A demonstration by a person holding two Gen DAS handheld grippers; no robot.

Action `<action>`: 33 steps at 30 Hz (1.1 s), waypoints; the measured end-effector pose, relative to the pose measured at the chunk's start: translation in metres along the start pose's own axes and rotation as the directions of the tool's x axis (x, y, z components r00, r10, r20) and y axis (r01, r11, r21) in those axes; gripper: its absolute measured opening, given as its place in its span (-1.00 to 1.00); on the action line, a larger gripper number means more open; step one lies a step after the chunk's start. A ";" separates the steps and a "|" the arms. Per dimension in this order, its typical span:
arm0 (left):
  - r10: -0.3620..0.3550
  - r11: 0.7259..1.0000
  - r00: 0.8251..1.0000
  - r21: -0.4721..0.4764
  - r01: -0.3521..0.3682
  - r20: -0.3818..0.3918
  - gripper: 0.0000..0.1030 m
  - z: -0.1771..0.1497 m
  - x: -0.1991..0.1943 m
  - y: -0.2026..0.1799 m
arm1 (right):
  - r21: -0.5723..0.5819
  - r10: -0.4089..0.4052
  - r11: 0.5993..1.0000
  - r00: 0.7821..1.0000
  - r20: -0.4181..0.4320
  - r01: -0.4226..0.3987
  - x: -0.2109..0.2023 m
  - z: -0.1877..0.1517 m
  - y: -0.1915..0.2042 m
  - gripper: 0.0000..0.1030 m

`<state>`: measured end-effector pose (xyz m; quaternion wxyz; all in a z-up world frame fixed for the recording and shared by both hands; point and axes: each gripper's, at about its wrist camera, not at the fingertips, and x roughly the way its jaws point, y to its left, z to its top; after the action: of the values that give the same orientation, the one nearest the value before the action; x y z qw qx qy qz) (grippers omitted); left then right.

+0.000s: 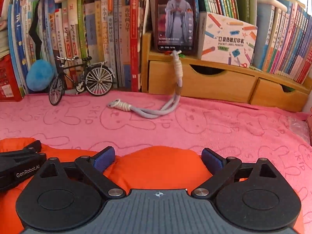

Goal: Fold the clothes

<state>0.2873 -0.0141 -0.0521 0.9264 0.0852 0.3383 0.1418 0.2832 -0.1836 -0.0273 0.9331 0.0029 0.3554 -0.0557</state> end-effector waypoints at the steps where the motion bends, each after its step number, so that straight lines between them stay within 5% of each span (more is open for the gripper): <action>1: 0.003 1.000 1.000 0.002 -0.003 0.001 0.92 -0.001 0.001 0.000 | 0.010 -0.020 1.000 1.000 0.000 0.020 0.001 -0.003 -0.008 0.86; 11: 0.037 0.999 0.999 -0.035 -0.037 0.008 0.92 0.001 -0.002 0.016 | 0.149 -0.136 0.979 0.990 -0.046 0.142 0.015 -0.026 -0.076 0.99; 16: 0.096 0.985 0.995 -0.146 -0.091 0.029 0.71 0.006 -0.026 0.052 | 0.112 -0.282 0.957 0.951 0.131 0.268 -0.021 -0.026 -0.056 0.94; 19: 0.010 0.989 0.996 -0.148 0.002 0.084 0.71 0.012 -0.051 0.048 | 0.110 -0.095 0.991 0.967 0.236 0.071 -0.053 -0.019 -0.048 0.94; 21: -0.055 0.989 0.994 -0.132 0.068 0.094 0.72 0.014 -0.063 0.038 | 0.098 0.072 0.991 0.973 0.221 -0.096 -0.065 -0.012 -0.040 0.95; 24: -0.047 0.995 0.994 -0.082 0.055 0.094 0.73 0.004 -0.064 0.016 | 0.105 0.208 0.969 0.966 0.150 -0.225 -0.064 -0.012 -0.031 0.95; 29: 0.024 1.000 0.993 0.010 -0.025 0.114 0.88 -0.021 -0.053 -0.004 | -0.014 0.096 0.995 0.991 0.095 -0.095 -0.045 -0.037 -0.027 1.00; 33: 0.049 0.997 0.990 0.054 -0.057 0.129 0.88 -0.024 -0.050 -0.008 | 0.025 0.096 0.995 0.993 0.064 -0.098 -0.039 -0.043 -0.045 0.99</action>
<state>0.2366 -0.0366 -0.0424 0.9392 0.1295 0.2799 0.1509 0.2208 -0.2221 -0.0315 0.9452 0.0314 0.3245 -0.0154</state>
